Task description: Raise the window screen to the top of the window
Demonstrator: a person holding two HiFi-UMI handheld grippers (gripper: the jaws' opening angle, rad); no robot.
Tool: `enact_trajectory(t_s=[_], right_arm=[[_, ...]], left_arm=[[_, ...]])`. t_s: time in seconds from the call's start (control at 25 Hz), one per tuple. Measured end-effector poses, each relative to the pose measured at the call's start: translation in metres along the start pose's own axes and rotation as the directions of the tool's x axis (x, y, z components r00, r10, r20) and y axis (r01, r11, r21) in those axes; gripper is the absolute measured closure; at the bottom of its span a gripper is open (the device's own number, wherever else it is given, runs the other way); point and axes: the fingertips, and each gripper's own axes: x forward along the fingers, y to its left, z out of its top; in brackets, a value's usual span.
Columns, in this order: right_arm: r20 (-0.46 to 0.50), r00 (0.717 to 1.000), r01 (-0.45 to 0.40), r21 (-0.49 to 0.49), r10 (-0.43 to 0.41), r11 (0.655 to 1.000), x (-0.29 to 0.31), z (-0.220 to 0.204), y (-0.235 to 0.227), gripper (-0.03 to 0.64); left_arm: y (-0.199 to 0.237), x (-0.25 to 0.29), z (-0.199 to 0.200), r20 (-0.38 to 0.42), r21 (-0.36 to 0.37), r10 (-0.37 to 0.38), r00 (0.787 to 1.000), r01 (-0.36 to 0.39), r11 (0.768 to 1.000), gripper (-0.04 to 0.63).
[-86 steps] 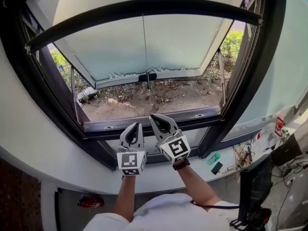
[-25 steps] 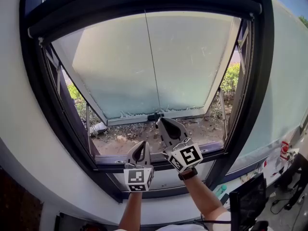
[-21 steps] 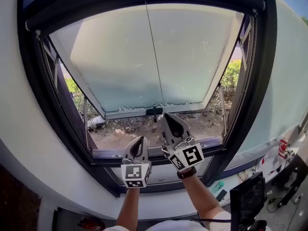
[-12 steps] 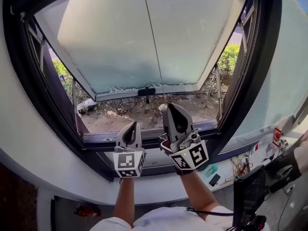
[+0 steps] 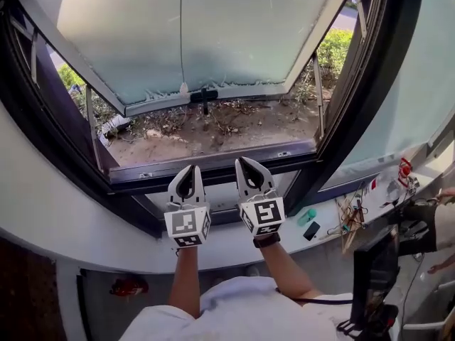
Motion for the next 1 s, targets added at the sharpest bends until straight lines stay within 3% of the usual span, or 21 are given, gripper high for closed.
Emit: enact_trajectory(t_s=[0.12,0.24,0.76,1.0], right_arm=[[-0.105,0.994,0.013,0.058,-0.007,0.998,-0.007,-0.039,-0.006,0.614],[-0.153,0.988,0.017,0.114,0.001,0.993,-0.006,-0.051,-0.009,0.615],[-0.193,0.981,-0.004,0.082,0.020,0.997,0.000,-0.063,-0.006,0.614],[-0.191,0.981,-0.017,0.133,0.043,0.991,0.004,-0.069,-0.002,0.614]], left_arm=[[-0.007,-0.003,-0.029,-0.059,-0.002,-0.003,0.998,0.003,1.000,0.594],[-0.013,0.002,-0.035,-0.066,0.002,-0.008,0.998,0.008,1.000,0.594],[-0.011,0.004,-0.044,-0.082,-0.013,0.009,0.997,-0.010,1.000,0.594],[-0.009,0.005,-0.055,-0.111,-0.013,0.007,0.994,-0.008,1.000,0.594]])
